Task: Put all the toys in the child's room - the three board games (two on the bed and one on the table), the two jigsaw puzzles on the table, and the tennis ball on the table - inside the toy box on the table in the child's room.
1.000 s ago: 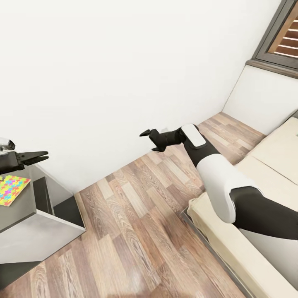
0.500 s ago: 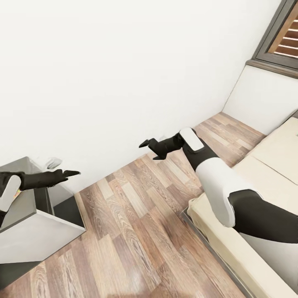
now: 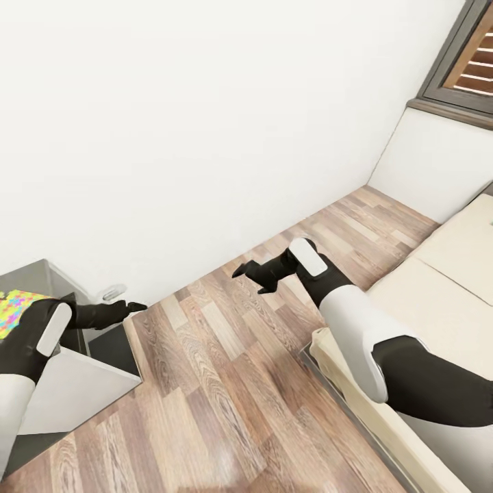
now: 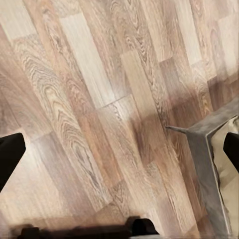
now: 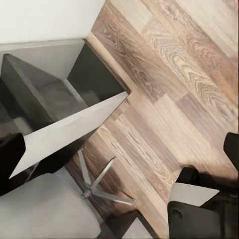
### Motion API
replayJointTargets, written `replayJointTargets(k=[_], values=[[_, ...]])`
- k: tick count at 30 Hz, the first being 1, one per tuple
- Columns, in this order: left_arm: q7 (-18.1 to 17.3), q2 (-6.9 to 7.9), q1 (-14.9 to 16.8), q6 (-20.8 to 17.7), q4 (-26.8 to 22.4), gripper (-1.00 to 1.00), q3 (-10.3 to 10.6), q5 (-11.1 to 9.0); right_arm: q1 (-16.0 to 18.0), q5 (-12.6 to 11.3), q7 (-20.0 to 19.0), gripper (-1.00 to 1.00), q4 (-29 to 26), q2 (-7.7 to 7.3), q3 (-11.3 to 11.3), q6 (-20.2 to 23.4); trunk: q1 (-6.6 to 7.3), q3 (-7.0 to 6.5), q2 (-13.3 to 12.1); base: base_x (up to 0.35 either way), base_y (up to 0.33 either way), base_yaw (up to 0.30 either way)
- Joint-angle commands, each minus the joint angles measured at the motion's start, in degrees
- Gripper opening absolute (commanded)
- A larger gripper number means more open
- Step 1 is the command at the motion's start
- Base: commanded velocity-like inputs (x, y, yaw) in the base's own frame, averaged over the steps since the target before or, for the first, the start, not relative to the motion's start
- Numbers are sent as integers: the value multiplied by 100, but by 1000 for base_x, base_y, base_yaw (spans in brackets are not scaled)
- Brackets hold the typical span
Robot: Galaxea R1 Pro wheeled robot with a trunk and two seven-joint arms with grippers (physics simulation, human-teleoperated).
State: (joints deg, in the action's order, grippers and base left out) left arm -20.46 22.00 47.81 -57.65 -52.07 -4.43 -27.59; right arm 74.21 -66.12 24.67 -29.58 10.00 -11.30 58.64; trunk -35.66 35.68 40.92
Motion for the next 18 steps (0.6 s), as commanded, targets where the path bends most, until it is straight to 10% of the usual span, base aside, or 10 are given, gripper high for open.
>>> replayJointTargets(k=[1, 6, 18], values=[[-26, -38, 1, -8, 13, 100, 40, 54, -12, -49, 67, 100, -4, 0, -56, -4, -1, 5, 6, 0, 0, 0], [246, -207, -140, 49, 82, 100, 385, 65, -315, 36, 94, 100, -11, 0, -219, -36, -1, 5, 6, 0, 0, 0], [516, -353, -392, 46, 194, 100, 479, 49, -1525, 436, 110, 100, -1216, 0, -260, -70, 197, -156, -355, 0, 0, 0]])
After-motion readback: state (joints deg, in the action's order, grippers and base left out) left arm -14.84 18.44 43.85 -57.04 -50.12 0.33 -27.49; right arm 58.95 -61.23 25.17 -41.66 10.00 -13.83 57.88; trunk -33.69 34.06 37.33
